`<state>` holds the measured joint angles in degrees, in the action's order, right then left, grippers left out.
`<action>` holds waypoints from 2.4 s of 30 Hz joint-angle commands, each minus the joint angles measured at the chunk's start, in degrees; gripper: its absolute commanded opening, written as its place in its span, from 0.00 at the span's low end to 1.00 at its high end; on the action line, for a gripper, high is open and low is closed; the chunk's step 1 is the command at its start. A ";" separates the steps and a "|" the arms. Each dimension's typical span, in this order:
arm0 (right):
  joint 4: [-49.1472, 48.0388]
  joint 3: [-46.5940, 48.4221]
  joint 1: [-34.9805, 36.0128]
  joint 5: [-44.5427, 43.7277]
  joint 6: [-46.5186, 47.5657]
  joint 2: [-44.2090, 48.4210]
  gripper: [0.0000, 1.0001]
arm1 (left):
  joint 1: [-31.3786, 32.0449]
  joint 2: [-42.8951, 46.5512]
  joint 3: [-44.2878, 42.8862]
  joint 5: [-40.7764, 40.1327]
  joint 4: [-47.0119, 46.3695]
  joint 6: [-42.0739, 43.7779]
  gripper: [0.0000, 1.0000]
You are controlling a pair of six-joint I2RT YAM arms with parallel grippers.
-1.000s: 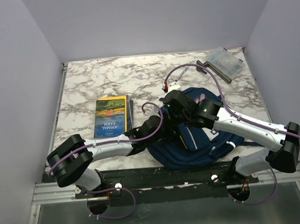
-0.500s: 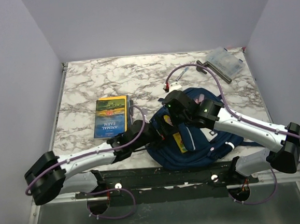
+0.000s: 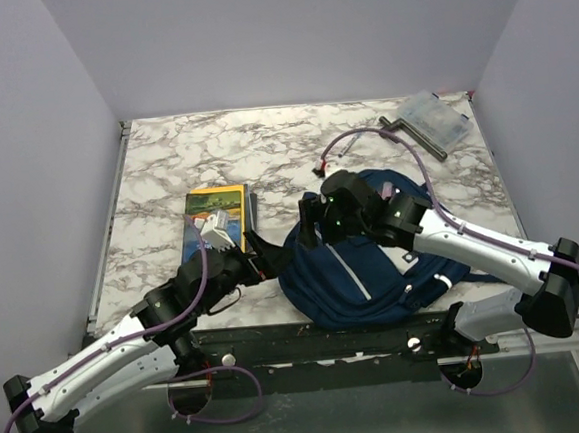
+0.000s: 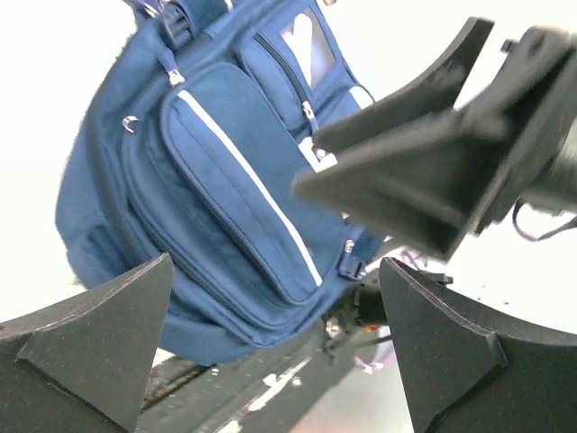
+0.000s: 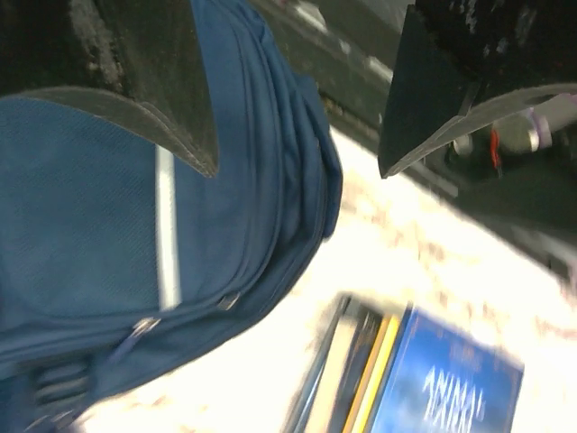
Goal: Pack the student bag
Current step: Place the stationery in the student bag, then pick up the stationery from the center of the board.
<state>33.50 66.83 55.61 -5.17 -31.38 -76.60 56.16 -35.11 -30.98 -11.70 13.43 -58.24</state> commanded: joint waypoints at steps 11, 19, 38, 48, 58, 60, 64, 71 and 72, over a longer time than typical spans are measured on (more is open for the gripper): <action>-13.07 16.39 -23.34 -29.31 -14.60 -26.84 0.86 | -1.10 -5.05 -7.98 3.70 6.28 20.48 0.98; -13.15 37.36 -26.98 -34.87 -5.07 -50.94 0.84 | -1.71 -1.50 -6.23 5.80 6.43 22.99 0.98; -10.18 47.66 -31.37 -26.91 -5.60 -67.22 0.42 | -4.40 1.44 -4.38 7.96 6.64 22.90 0.98; -16.62 42.43 -32.33 -16.39 2.38 -62.85 0.00 | -23.19 -5.84 -7.45 29.96 5.05 20.25 0.98; -33.83 10.36 -32.29 10.88 1.61 -29.72 0.01 | -35.66 -12.43 -3.97 47.43 -11.90 -0.15 0.98; -38.30 2.23 -32.19 20.23 -2.11 -23.68 0.01 | -36.12 -13.84 -1.47 49.06 -19.94 -6.51 0.98; -48.85 -13.76 -31.54 36.05 -11.87 -12.87 0.01 | -35.66 -17.48 1.20 49.90 -33.13 -14.92 0.98; -61.89 -28.94 -29.90 45.18 -24.64 4.78 0.01 | -29.62 -20.66 3.04 42.72 -41.61 -18.92 0.87; -62.79 -29.69 -29.64 45.39 -26.23 6.60 0.01 | -28.58 -20.86 3.34 41.10 -42.26 -19.34 0.84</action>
<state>-18.55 39.88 24.93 31.79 -48.27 -77.14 23.92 -55.16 -28.58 34.06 -19.35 -73.06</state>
